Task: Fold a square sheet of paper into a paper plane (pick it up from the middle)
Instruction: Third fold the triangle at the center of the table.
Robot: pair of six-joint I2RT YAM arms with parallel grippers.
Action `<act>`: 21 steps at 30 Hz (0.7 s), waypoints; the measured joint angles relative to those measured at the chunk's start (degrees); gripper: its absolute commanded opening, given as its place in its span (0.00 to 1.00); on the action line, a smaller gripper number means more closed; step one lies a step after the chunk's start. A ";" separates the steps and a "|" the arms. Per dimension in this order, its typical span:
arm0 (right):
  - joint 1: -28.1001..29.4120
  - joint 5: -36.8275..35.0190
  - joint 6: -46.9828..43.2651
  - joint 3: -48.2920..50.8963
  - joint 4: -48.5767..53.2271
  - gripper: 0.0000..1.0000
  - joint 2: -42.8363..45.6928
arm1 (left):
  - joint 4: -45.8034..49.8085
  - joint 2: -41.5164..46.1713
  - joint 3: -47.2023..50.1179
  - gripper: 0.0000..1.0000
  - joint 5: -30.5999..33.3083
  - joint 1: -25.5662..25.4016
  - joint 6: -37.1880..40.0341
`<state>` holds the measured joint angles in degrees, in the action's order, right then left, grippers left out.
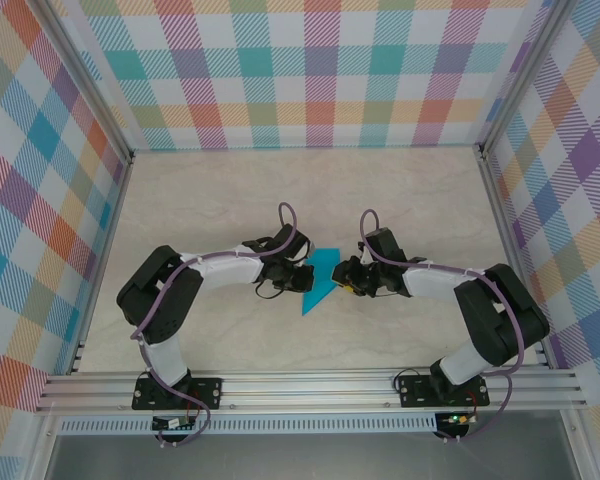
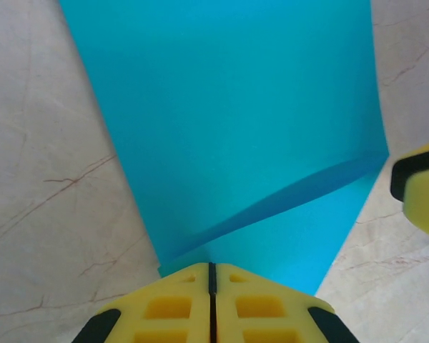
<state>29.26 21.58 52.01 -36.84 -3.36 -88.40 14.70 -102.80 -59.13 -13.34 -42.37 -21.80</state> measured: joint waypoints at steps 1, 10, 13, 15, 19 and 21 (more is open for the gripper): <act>0.00 0.59 0.04 0.00 -0.50 0.34 -0.44 | 0.00 -0.11 0.00 0.08 0.17 0.00 0.00; 0.00 4.35 1.09 -0.02 -4.22 0.34 -4.85 | -0.04 -0.96 0.00 0.07 0.61 0.00 0.13; 0.00 5.14 1.16 -0.02 -5.38 0.33 -5.57 | -0.02 -1.14 0.00 0.06 0.61 0.00 0.15; 0.00 5.40 1.27 -0.02 -6.03 0.33 -5.75 | -0.04 -1.14 0.00 0.06 0.63 0.00 0.15; 0.00 5.14 1.31 0.00 -5.97 0.35 -5.51 | -0.02 -1.18 0.00 0.06 0.98 0.00 0.15; 0.00 3.69 1.31 0.35 -5.11 0.38 -4.13 | -0.04 -1.18 0.00 0.07 1.05 0.00 0.15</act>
<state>29.26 25.28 53.32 -36.49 -8.47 -92.53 14.66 -103.98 -59.13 -12.29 -42.37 -21.65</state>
